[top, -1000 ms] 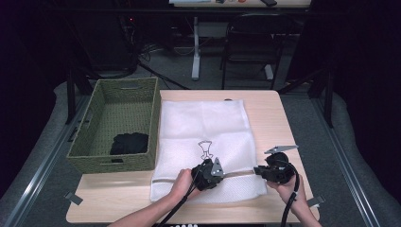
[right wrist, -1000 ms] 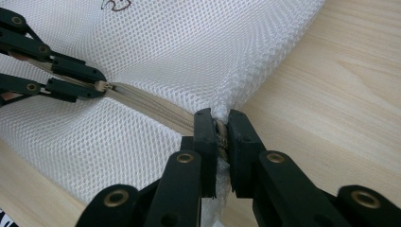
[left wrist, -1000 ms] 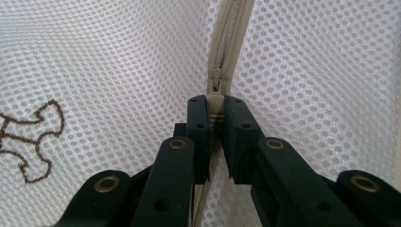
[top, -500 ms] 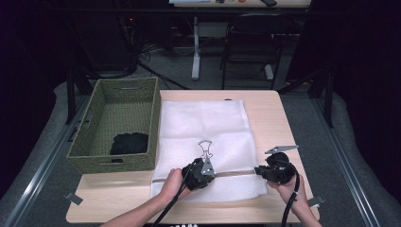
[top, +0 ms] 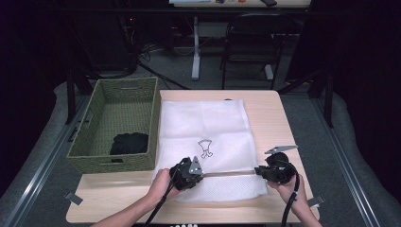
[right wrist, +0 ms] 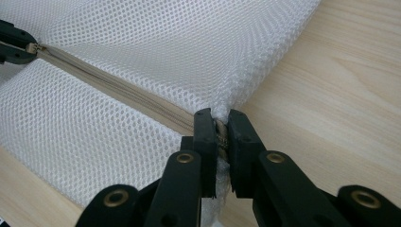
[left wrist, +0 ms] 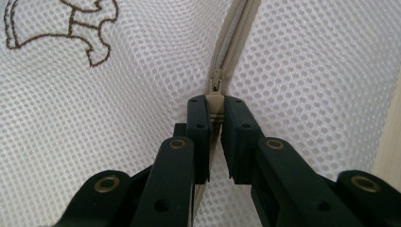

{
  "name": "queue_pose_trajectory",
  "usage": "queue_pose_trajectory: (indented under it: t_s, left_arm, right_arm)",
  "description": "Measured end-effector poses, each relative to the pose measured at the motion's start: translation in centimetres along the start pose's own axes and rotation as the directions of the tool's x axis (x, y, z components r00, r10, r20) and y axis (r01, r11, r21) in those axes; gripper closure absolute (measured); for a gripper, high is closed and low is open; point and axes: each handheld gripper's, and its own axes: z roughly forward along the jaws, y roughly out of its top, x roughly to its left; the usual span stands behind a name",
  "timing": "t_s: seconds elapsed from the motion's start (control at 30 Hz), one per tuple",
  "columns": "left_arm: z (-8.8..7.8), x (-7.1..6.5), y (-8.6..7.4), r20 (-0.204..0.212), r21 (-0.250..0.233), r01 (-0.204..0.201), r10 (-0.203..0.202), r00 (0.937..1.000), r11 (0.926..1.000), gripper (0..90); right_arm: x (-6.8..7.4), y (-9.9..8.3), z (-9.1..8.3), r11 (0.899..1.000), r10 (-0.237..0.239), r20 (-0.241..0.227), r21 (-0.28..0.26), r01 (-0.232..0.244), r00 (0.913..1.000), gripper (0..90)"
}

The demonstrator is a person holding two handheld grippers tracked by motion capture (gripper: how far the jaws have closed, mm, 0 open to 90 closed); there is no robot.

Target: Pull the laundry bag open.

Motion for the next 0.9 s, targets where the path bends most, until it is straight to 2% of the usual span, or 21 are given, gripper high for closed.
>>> queue_pose_trajectory:
  t_s: [0.2, 0.37, 0.47, 0.7, 0.87, 0.9]
  left_arm:
    - [-0.84, 0.21, -0.68, -0.001, -0.003, 0.011, -0.011, 0.9999, 0.9999, 82.3]
    - [-1.06, 0.24, -0.97, -0.006, 0.003, 0.001, -0.001, 1.0000, 1.0000, 82.3]
    - [-0.98, 0.24, -1.10, -0.003, 0.005, 0.007, -0.007, 1.0000, 1.0000, 82.3]
    - [-0.91, 0.10, -1.13, -0.017, 0.011, -0.006, 0.006, 0.9998, 0.9999, 82.3]
    - [-0.70, 0.12, -1.12, -0.013, 0.017, -0.017, 0.017, 0.9998, 0.9997, 82.3]
    - [-0.69, 0.11, -1.13, -0.019, 0.024, -0.020, 0.021, 0.9996, 0.9995, 82.3]
  right_arm:
    - [0.33, 0.08, 0.19, 1.000, -0.010, -0.003, 0.004, 0.010, 0.9999, 83.8]
    - [0.51, 0.13, 0.24, 1.000, -0.015, -0.007, 0.007, 0.015, 0.9999, 83.8]
    - [0.53, 0.12, 0.21, 1.000, -0.011, -0.015, 0.003, 0.012, 0.9998, 83.7]
    - [0.66, 0.14, 0.10, 1.000, -0.019, -0.009, -0.002, 0.018, 0.9998, 83.8]
    - [0.65, 0.09, -0.03, 1.000, -0.012, -0.011, -0.012, 0.012, 0.9999, 83.8]
    - [0.59, 0.10, -0.04, 1.000, -0.012, 0.000, -0.010, 0.012, 0.9999, 83.9]
